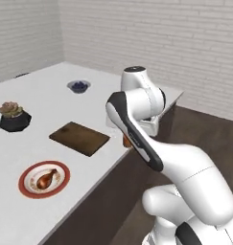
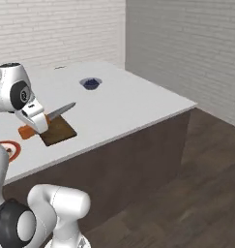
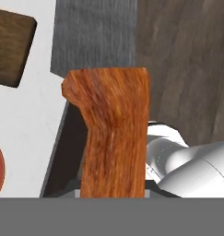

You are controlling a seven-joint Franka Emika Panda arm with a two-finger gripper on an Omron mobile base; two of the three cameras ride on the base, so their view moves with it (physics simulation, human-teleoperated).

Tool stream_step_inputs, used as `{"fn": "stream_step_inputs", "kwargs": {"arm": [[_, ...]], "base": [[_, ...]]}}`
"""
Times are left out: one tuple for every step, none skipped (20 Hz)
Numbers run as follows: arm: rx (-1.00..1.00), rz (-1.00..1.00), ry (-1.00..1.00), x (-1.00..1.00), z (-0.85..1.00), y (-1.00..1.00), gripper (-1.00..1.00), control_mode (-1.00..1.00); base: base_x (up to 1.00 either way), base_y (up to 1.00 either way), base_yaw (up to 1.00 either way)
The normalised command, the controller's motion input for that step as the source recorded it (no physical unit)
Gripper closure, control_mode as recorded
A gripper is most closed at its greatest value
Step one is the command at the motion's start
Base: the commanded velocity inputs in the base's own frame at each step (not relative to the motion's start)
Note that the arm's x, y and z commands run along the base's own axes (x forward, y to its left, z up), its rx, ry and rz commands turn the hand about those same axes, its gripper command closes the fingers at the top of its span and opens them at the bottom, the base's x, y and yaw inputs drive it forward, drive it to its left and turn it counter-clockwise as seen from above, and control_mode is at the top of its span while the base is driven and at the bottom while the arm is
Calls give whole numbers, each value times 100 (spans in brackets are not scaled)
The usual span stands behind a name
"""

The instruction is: Pick up the knife from the drawer and place it on the cutting board. Then place the meat from the plate to the cutting board.

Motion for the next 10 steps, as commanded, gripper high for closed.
{"fn": "stream_step_inputs", "kwargs": {"arm": [[0, 0, 0, 0, 0, 0, 100, 100], [0, 0, 0, 0, 0, 0, 100, 100], [0, 0, 0, 0, 0, 0, 100, 100], [0, 0, 0, 0, 0, 0, 100, 100], [0, 0, 0, 0, 0, 0, 100, 100], [0, 0, 0, 0, 0, 0, 100, 100], [0, 0, 0, 0, 0, 0, 100, 100], [0, 0, 0, 0, 0, 0, 100, 100], [0, 0, 0, 0, 0, 0, 100, 100], [0, 0, 0, 0, 0, 0, 100, 100]], "base": [[40, -56, 60], [29, -54, 60], [19, -50, 63], [24, -47, 65], [30, -45, 65], [44, -49, 65], [47, -54, 63], [49, -57, 62], [54, -62, 60], [54, -66, 58]]}}
